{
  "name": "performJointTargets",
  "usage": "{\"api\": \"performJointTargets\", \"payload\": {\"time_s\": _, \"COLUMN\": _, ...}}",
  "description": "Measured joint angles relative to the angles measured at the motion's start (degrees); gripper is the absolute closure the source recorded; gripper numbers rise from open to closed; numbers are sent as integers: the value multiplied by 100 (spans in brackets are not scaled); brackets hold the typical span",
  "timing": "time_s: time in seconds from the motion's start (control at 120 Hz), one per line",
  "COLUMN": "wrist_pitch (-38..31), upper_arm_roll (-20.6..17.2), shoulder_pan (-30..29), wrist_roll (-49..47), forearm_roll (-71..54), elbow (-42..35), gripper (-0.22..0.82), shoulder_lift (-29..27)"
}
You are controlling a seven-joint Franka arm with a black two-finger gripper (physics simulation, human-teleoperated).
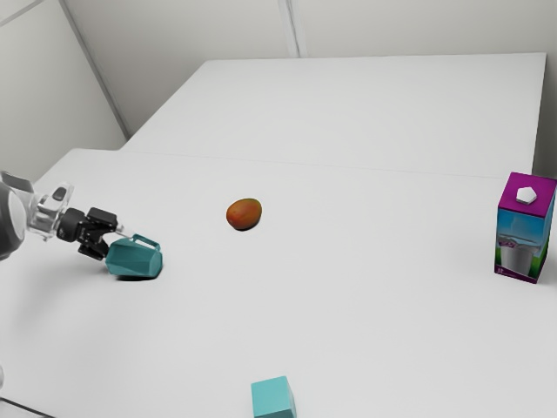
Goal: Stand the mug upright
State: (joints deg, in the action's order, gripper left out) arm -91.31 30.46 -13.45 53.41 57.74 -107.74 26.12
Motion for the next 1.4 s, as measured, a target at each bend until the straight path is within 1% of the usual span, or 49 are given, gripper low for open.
{"api": "performJointTargets", "payload": {"time_s": 0.05, "wrist_pitch": -20, "upper_arm_roll": 0, "shoulder_pan": 1, "wrist_roll": 45, "forearm_roll": 9, "elbow": -12, "gripper": 15, "shoulder_lift": -24}}
{"api": "performJointTargets", "payload": {"time_s": 0.142, "wrist_pitch": -50, "upper_arm_roll": 2, "shoulder_pan": 3, "wrist_roll": 105, "forearm_roll": 34, "elbow": -44, "gripper": 38, "shoulder_lift": -54}}
{"api": "performJointTargets", "payload": {"time_s": 0.2, "wrist_pitch": -61, "upper_arm_roll": 3, "shoulder_pan": 5, "wrist_roll": 130, "forearm_roll": 58, "elbow": -80, "gripper": 50, "shoulder_lift": -63}}
{"api": "performJointTargets", "payload": {"time_s": 0.275, "wrist_pitch": -72, "upper_arm_roll": 3, "shoulder_pan": 8, "wrist_roll": 159, "forearm_roll": 76, "elbow": -98, "gripper": 60, "shoulder_lift": -64}}
{"api": "performJointTargets", "payload": {"time_s": 0.342, "wrist_pitch": -81, "upper_arm_roll": 2, "shoulder_pan": 6, "wrist_roll": 180, "forearm_roll": 86, "elbow": -105, "gripper": 65, "shoulder_lift": -68}}
{"api": "performJointTargets", "payload": {"time_s": 0.525, "wrist_pitch": -104, "upper_arm_roll": 3, "shoulder_pan": 23, "wrist_roll": 219, "forearm_roll": 156, "elbow": -108, "gripper": 72, "shoulder_lift": -113}}
{"api": "performJointTargets", "payload": {"time_s": 0.7, "wrist_pitch": -129, "upper_arm_roll": 10, "shoulder_pan": 290, "wrist_roll": 130, "forearm_roll": 144, "elbow": -15, "gripper": 75, "shoulder_lift": -488}}
{"api": "performJointTargets", "payload": {"time_s": 0.783, "wrist_pitch": -143, "upper_arm_roll": 8, "shoulder_pan": 440, "wrist_roll": 46, "forearm_roll": -10, "elbow": 270, "gripper": 76, "shoulder_lift": -691}}
{"api": "performJointTargets", "payload": {"time_s": 0.867, "wrist_pitch": -200, "upper_arm_roll": -21, "shoulder_pan": 722, "wrist_roll": -110, "forearm_roll": -713, "elbow": 935, "gripper": 77, "shoulder_lift": -766}}
{"api": "performJointTargets", "payload": {"time_s": 0.975, "wrist_pitch": -662, "upper_arm_roll": -326, "shoulder_pan": 1023, "wrist_roll": -314, "forearm_roll": -2108, "elbow": 1297, "gripper": 77, "shoulder_lift": -864}}
{"api": "performJointTargets", "payload": {"time_s": 1.1, "wrist_pitch": -1513, "upper_arm_roll": -513, "shoulder_pan": 1414, "wrist_roll": -661, "forearm_roll": -3438, "elbow": 1300, "gripper": 77, "shoulder_lift": -839}}
{"api": "performJointTargets", "payload": {"time_s": 1.167, "wrist_pitch": -1942, "upper_arm_roll": -698, "shoulder_pan": 1505, "wrist_roll": -940, "forearm_roll": -4015, "elbow": 1253, "gripper": 77, "shoulder_lift": -811}}
{"api": "performJointTargets", "payload": {"time_s": 1.275, "wrist_pitch": -2541, "upper_arm_roll": -819, "shoulder_pan": 1574, "wrist_roll": -1419, "forearm_roll": -4594, "elbow": 1025, "gripper": 77, "shoulder_lift": -769}}
{"api": "performJointTargets", "payload": {"time_s": 1.4, "wrist_pitch": -2950, "upper_arm_roll": -849, "shoulder_pan": 1588, "wrist_roll": -1911, "forearm_roll": -4862, "elbow": 806, "gripper": 77, "shoulder_lift": -671}}
